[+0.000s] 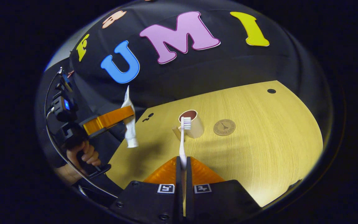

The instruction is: Put the toothbrush and toothpaste on the desktop into the cup, then pick up the cup and place it on the coaster on the desktop.

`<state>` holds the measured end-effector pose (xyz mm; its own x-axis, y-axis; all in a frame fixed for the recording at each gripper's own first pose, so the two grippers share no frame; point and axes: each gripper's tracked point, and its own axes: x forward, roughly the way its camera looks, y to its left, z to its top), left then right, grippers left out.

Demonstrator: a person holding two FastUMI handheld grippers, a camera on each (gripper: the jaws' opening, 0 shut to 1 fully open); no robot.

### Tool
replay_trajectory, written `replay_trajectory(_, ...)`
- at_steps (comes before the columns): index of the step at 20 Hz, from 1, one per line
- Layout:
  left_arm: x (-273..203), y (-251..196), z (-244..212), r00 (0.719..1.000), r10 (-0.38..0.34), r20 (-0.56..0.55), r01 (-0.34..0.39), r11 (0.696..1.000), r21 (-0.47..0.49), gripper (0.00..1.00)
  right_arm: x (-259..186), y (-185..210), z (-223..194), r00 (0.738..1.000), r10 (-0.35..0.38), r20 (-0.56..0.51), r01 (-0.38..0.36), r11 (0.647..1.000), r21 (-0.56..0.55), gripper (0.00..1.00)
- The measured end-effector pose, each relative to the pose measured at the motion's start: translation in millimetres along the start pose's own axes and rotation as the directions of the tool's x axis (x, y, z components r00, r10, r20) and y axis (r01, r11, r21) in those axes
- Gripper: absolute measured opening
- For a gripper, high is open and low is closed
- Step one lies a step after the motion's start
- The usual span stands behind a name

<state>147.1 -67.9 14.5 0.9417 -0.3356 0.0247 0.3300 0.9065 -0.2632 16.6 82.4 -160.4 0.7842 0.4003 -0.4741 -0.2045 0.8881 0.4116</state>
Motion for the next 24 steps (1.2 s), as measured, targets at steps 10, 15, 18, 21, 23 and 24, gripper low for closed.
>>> replay_trajectory(10,125.6,3.2,7.8,0.999,0.003,0.054,-0.008,0.996,0.093,0.20,-30.6,-36.2,6.5,1.000,-0.007,0.026,0.007,1.000,-0.003,0.08)
replay_trajectory(15,167.5,18.7,-15.8,0.998,0.054,0.031,-0.056,0.996,0.071,0.20,-51.8,-54.8,1.6,0.999,-0.045,0.026,0.045,0.999,0.005,0.08)
replay_trajectory(18,182.9,23.8,-27.0,0.997,0.075,0.013,-0.076,0.994,0.081,0.20,-60.3,-67.5,-1.1,0.997,-0.069,0.026,0.068,0.997,0.022,0.08)
replay_trajectory(21,192.9,29.5,-41.4,0.996,0.093,-0.010,-0.092,0.991,0.094,0.20,-62.8,-77.9,-3.2,0.996,-0.084,0.024,0.083,0.996,0.040,0.08)
replay_trajectory(23,196.9,27.8,-51.5,0.996,0.083,-0.034,-0.080,0.993,0.084,0.21,-63.1,-81.5,-2.0,0.996,-0.088,0.024,0.087,0.995,0.048,0.08)
replay_trajectory(24,197.9,27.9,-57.6,0.995,0.086,-0.047,-0.081,0.993,0.088,0.22,-62.9,-83.2,-1.2,0.996,-0.087,0.025,0.086,0.995,0.050,0.08)
